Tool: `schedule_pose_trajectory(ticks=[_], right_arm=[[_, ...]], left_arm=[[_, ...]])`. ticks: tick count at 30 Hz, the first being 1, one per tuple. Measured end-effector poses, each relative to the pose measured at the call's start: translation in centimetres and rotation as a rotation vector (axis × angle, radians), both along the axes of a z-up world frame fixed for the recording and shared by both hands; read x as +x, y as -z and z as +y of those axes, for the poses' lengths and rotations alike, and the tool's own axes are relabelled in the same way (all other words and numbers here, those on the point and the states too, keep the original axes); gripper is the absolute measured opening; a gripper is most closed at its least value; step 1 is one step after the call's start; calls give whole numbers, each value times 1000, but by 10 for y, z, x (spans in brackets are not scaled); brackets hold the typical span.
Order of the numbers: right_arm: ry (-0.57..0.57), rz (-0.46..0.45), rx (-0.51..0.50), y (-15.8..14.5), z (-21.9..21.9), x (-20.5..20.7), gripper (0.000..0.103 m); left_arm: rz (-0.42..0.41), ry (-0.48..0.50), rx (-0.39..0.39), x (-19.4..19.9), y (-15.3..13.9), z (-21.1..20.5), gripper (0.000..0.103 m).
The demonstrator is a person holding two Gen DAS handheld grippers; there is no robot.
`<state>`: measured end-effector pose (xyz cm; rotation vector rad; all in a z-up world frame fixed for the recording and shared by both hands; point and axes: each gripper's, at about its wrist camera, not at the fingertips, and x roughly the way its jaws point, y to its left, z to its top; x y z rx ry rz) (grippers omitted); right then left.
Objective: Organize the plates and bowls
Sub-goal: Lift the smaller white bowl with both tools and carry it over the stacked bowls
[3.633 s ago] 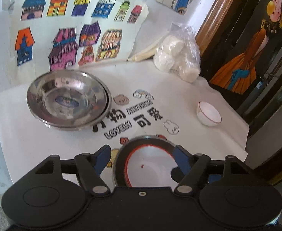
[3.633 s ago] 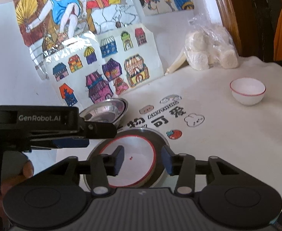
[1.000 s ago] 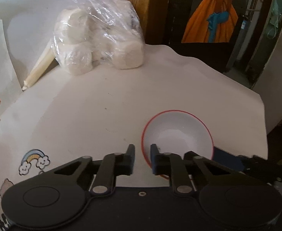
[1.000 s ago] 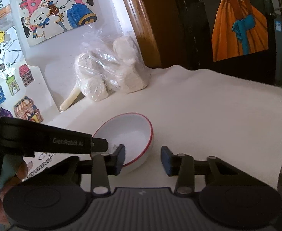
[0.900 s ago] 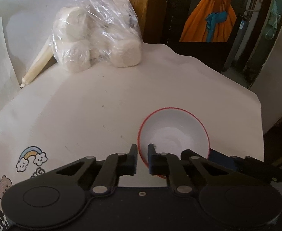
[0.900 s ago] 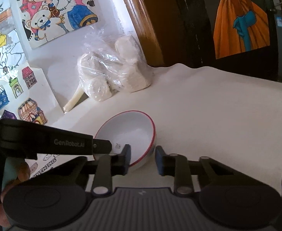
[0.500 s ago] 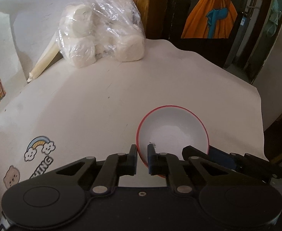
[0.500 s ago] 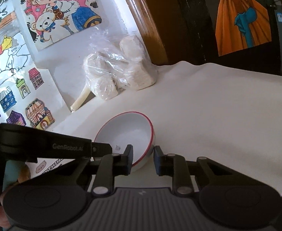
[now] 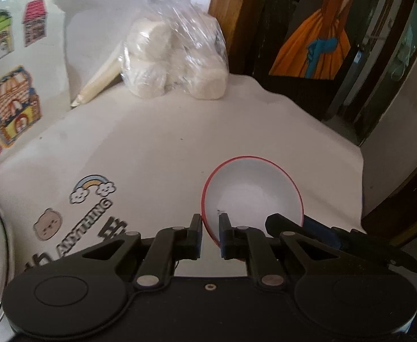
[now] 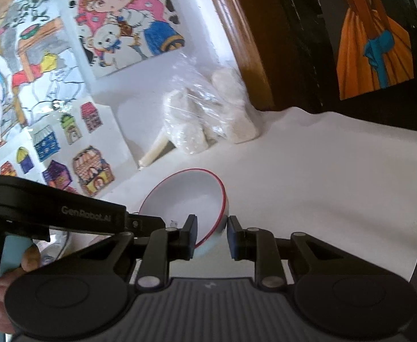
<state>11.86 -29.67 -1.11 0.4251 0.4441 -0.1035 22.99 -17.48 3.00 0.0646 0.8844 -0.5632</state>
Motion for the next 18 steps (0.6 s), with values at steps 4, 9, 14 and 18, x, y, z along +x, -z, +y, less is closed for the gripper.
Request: schedule_pose_trajectory(ticks=[4, 9, 14, 18], right_arm=[[-15, -8, -20, -10, 15, -9, 26], [-39, -19, -36, -21, 37, -22, 26], [-69, -21, -57, -32, 61, -33, 26], [-92, -21, -63, -38, 79, -40, 26]], left_arm=[[-10, -10, -35, -14, -10, 20, 12], [-16, -27, -66, -33, -18, 45, 13], [-18, -57, -105, -51, -26, 76, 13], [-19, -77, -134, -63, -31, 99, 12]])
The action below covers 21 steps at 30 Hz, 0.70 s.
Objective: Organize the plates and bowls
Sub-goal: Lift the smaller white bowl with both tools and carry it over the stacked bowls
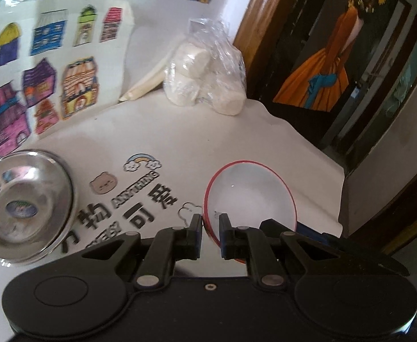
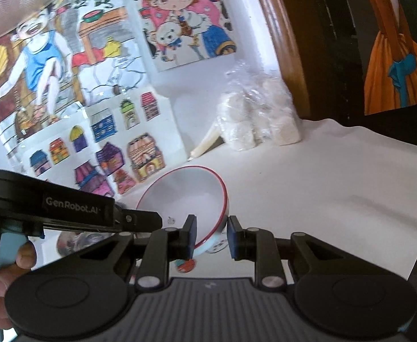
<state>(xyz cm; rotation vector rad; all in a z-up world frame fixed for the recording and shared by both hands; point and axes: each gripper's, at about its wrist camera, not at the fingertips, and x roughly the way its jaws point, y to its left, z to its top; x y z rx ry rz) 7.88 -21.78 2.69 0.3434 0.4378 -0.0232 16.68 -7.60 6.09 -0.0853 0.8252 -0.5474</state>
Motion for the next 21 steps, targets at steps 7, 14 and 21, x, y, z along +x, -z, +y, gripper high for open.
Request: schedule_pose_trajectory(ticks=[7, 14, 21], right_arm=[[-34, 8, -20, -4, 28, -11, 26], [-65, 26, -39, -5, 54, -16, 26], [-94, 46, -45, -1, 72, -20, 26]], left_arm=[[-4, -31, -36, -18, -3, 32, 12], [4, -65, -36, -35, -2, 59, 12], [-6, -87, -50, -47, 1, 78, 12]])
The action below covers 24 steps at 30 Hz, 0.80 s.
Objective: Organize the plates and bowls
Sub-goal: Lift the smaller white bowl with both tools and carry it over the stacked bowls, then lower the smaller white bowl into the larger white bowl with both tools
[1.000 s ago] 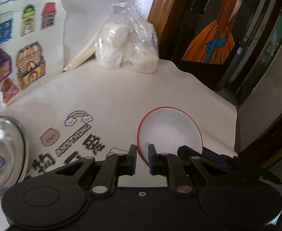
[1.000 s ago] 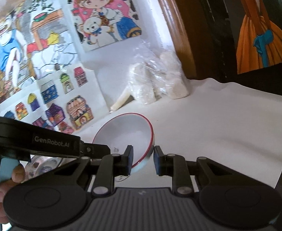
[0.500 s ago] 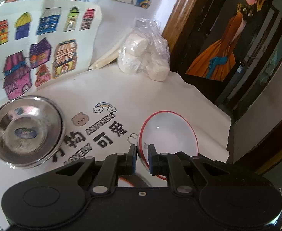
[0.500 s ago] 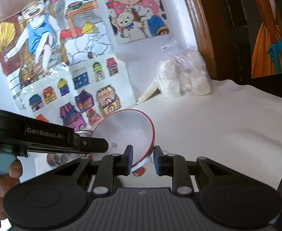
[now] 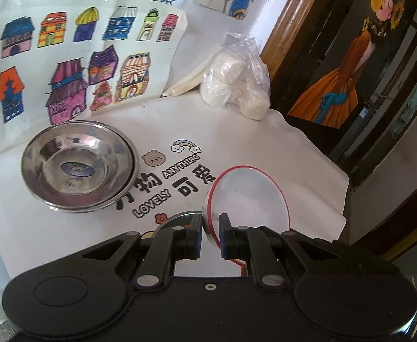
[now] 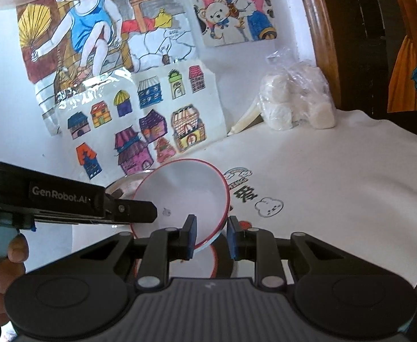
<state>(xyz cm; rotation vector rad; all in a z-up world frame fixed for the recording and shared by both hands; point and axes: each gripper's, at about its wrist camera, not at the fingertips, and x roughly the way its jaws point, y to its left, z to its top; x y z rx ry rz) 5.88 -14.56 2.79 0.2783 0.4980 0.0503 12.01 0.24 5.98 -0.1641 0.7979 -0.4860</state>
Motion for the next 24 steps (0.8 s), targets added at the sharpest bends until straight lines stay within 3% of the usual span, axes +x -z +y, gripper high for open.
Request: schedule_pose_trajectory(ticks=[24], right_arm=[[-47, 73, 9, 17, 8, 5, 27]], left_arm=[[-8, 0, 51, -11, 28, 7, 14]])
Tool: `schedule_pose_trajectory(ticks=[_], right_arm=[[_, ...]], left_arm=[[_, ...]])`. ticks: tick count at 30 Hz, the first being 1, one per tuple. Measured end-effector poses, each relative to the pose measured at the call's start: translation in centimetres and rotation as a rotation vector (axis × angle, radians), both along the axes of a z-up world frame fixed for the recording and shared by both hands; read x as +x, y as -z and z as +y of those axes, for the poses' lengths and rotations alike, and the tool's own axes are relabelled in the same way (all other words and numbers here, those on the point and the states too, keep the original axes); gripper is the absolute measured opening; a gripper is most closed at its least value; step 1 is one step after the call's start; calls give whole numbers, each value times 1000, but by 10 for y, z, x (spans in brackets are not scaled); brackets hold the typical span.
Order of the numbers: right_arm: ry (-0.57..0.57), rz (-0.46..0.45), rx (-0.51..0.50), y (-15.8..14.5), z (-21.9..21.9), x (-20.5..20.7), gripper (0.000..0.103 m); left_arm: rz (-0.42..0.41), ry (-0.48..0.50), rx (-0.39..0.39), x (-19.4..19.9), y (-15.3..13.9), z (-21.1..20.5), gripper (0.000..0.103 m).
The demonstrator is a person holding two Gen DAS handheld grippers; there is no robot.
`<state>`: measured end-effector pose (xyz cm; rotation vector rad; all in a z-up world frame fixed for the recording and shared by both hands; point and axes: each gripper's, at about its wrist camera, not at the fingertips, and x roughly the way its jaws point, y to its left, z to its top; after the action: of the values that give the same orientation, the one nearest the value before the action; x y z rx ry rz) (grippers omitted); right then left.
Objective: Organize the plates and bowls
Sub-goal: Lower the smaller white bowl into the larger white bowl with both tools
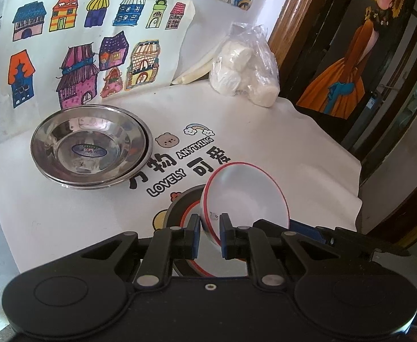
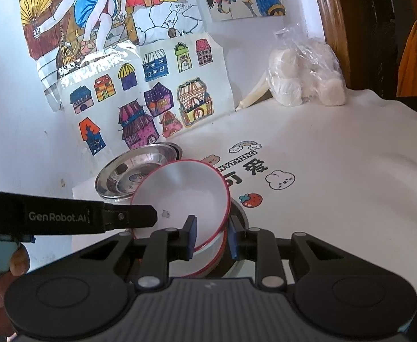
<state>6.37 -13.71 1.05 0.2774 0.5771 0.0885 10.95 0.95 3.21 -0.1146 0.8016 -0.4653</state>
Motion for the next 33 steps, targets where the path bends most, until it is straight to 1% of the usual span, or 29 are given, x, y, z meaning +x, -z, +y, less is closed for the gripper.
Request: schedule_pose_trajectory(ticks=[3, 8, 23, 33], right_arm=[[-5, 7, -1, 2, 1, 1, 27], [-11, 13, -20, 1, 4, 2, 28], [-23, 44, -40, 3, 9, 6, 31], [-24, 44, -42, 4, 8, 5, 31]], left_arm=[[3, -5, -1, -1, 1, 1, 14], [-13, -3, 18, -4, 0, -2, 15], [26, -6, 24, -2, 7, 1, 16], [22, 9, 29, -5, 8, 2, 19]])
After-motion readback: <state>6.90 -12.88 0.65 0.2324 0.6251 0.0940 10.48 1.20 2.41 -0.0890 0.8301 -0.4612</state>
